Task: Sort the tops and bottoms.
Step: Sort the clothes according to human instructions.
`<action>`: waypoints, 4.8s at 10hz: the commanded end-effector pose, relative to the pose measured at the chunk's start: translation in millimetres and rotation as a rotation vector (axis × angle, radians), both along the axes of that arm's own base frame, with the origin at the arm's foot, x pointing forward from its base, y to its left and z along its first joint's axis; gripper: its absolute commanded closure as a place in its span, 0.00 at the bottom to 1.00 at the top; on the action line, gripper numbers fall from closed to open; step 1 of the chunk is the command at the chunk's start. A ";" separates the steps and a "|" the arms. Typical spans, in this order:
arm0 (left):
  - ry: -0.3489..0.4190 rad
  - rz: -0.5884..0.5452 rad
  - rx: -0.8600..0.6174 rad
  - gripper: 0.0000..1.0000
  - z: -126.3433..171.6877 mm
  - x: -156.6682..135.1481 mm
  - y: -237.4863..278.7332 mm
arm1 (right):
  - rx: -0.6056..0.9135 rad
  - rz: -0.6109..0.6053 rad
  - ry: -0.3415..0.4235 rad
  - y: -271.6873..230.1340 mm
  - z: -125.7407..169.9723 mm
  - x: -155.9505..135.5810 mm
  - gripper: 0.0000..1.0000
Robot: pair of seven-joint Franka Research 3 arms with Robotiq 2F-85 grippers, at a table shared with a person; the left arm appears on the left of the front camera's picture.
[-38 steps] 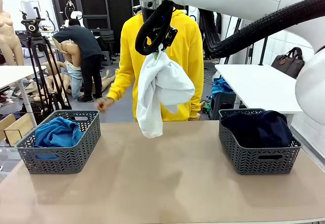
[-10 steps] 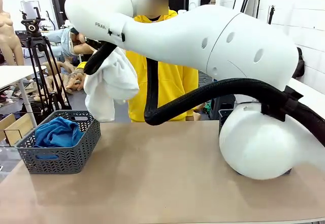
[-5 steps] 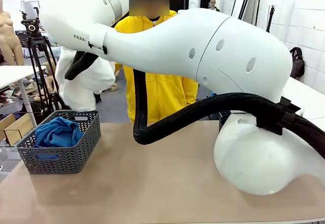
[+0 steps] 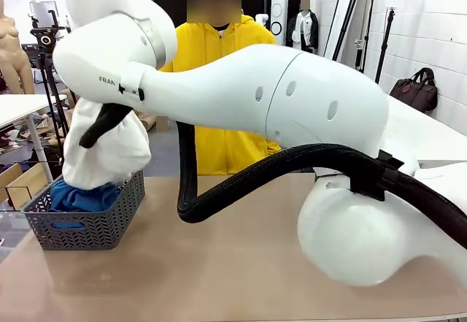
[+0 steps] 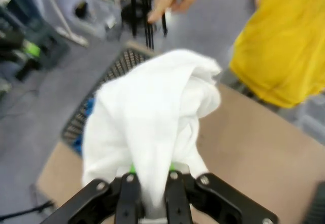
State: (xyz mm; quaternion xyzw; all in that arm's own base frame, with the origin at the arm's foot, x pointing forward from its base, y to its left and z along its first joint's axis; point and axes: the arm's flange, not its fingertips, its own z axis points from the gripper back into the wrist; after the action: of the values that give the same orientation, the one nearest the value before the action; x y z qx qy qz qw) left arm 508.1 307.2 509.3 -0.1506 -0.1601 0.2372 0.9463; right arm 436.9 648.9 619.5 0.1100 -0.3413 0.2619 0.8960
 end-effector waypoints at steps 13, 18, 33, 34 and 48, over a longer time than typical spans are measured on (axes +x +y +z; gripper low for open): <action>0.003 0.020 0.007 0.00 0.5 -1.2 -1.0 | 0.021 -0.067 0.091 14.7 -78.3 28.8 1.00; 0.003 0.020 0.007 0.00 0.5 -1.2 -1.0 | 0.081 -0.228 0.006 73.8 -66.8 56.0 1.00; 0.003 0.020 0.007 0.00 0.5 -1.2 -1.0 | 0.379 -0.344 0.190 168.3 -134.8 96.5 1.00; 0.003 0.020 0.007 0.00 0.5 -1.2 -1.0 | 0.357 -0.390 0.197 167.6 -144.8 103.8 1.00; 0.003 0.020 0.007 0.00 0.5 -1.2 -1.0 | 0.237 -0.316 0.232 183.2 -146.2 91.2 0.00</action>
State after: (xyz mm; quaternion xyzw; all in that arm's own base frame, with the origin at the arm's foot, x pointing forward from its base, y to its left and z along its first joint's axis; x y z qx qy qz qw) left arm 508.1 307.1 509.0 -0.1506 -0.1600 0.2372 0.9463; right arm 452.6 708.0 442.1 0.2080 -0.2658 0.0592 0.9394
